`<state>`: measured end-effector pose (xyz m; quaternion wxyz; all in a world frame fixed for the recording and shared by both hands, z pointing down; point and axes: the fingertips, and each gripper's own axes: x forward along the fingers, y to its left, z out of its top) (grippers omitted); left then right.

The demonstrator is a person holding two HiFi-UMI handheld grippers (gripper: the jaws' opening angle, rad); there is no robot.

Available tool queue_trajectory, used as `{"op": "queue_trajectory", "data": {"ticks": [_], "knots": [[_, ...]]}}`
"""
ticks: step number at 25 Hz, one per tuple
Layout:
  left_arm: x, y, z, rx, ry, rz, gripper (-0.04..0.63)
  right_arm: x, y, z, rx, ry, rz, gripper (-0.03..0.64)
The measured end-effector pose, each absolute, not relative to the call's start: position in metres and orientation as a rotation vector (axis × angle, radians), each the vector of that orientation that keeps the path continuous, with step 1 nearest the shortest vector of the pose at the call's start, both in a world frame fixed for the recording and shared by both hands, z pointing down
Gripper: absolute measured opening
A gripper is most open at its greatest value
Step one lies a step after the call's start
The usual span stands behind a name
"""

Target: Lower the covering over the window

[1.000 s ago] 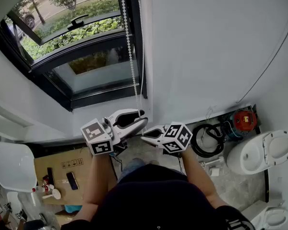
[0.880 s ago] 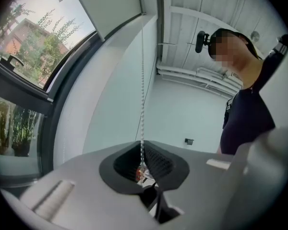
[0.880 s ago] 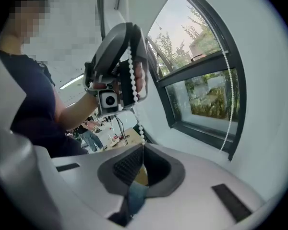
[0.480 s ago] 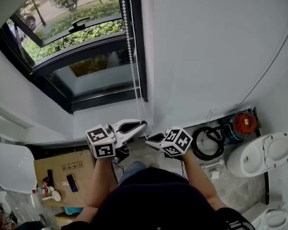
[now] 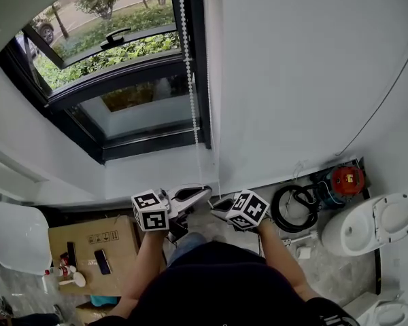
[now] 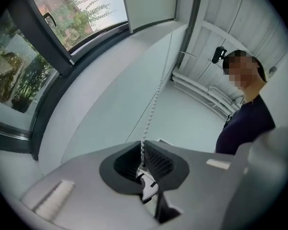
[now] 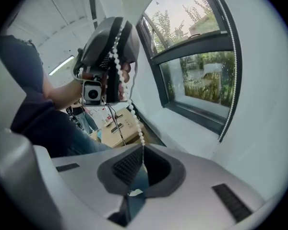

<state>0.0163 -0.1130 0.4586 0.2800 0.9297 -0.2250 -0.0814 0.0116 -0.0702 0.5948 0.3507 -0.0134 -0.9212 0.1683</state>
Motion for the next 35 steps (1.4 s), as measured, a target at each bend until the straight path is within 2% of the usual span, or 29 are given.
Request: {"op": "queue_trajectory", "data": {"ticks": [6,9,10,15,24,35], "knots": [[0.018,-0.11,0.481,2.47,-0.602,-0.142,0.025,0.016,-0.055,0.612,-0.139,-2.305,0.292,0.017],[0.017,-0.106,0.487,2.429,-0.598,-0.202,0.025,0.024,-0.053,0.615,-0.152,-2.288,0.283,0.099],[0.018,-0.105,0.486,2.43,-0.595,-0.205,0.025,0.026,-0.055,0.611,-0.142,-2.309,0.307,0.106],[0.019,-0.111,0.488,2.463,-0.605,-0.154,0.025,0.033,-0.075,0.572,-0.058,-2.453,0.365,0.107],[0.029,-0.113,0.49,2.482,-0.572,-0.136,0.025,0.043,-0.097,0.47,0.071,-2.703,0.243,0.107],[0.04,-0.106,0.508,2.5,-0.509,-0.052,0.021,-0.001,-0.117,0.393,0.133,-2.987,0.243,0.103]]}}
